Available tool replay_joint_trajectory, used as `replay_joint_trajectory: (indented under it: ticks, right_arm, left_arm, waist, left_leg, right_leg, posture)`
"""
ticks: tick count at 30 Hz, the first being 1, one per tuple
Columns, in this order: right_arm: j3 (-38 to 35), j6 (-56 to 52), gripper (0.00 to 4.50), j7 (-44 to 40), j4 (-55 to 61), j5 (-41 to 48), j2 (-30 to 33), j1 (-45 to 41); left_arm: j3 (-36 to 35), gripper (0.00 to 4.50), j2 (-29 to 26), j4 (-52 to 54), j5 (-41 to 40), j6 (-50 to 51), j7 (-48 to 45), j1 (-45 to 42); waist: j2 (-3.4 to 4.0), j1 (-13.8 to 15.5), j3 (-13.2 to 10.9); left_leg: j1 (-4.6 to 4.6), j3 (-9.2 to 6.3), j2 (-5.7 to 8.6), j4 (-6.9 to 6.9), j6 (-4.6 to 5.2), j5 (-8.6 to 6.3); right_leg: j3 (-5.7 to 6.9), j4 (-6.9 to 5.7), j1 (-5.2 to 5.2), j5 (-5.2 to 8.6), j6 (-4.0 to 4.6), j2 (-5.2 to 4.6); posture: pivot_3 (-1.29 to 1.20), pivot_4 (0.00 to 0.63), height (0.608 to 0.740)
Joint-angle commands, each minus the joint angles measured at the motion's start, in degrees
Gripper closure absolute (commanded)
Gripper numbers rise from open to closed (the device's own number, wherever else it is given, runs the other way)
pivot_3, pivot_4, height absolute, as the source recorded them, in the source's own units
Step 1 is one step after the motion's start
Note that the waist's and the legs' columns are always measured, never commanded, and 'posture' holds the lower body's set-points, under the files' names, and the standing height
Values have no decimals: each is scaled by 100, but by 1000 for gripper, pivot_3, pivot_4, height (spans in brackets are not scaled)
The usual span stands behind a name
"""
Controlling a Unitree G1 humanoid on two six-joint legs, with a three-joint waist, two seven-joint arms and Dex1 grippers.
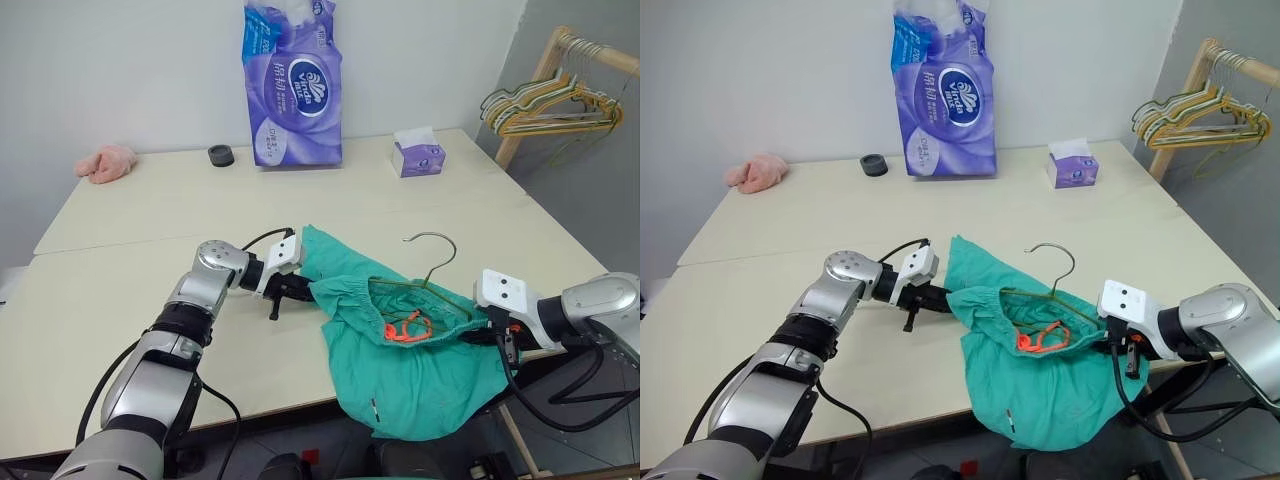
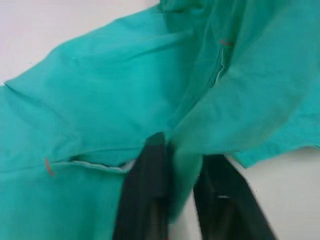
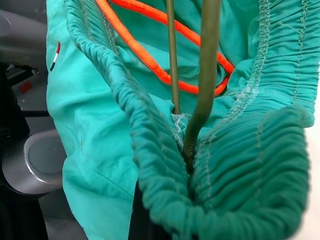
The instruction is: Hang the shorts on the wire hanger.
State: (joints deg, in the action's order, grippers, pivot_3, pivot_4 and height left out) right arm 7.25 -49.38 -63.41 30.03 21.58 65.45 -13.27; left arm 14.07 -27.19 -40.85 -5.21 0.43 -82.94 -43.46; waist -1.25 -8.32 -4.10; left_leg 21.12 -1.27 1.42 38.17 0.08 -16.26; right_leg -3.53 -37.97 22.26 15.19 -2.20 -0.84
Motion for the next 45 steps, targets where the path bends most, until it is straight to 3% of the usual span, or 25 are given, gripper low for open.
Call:
replay_joint_trajectory:
  ticks: [1,20,31,39,45]
  right_arm:
    - [-278,2,4500,-7,190,101,139,49]
    - [-942,-17,4500,-122,388,427,548,779]
    - [-718,-27,4500,42,321,467,408,482]
    - [-816,-90,4500,99,301,539,377,527]
    - [-1593,-817,4500,477,481,1122,-1,1001]
  left_arm:
    - [-162,4460,16,27,-50,-129,78,-162]
    - [-150,4460,-221,-28,137,-327,181,30]
    - [-330,4460,-37,651,-283,317,164,213]
    - [-542,2551,-222,1115,-395,587,450,354]
    - [-977,2507,-211,644,-287,152,1555,72]
  waist:
    - [0,-2,0]
    - [-1,2,-1]
    - [-1,4,-1]
    - [0,4,-1]
    - [-6,35,-1]
  left_leg:
    - [0,0,0,0,0,0]
    - [0,-1,0,-1,0,0]
    - [0,0,0,0,0,0]
    - [0,0,0,-1,0,0]
    - [-1,0,-2,0,0,0]
  right_leg:
    - [0,0,0,0,0,0]
    - [1,0,-1,3,-5,0]
    - [-1,1,-1,4,-8,0]
    - [-1,0,-1,4,-8,0]
    - [-1,1,-1,1,-3,-1]
  posture:
    - [-240,36,740]
    - [-231,41,740]
    - [-228,44,740]
    - [-225,39,740]
    - [-240,45,740]
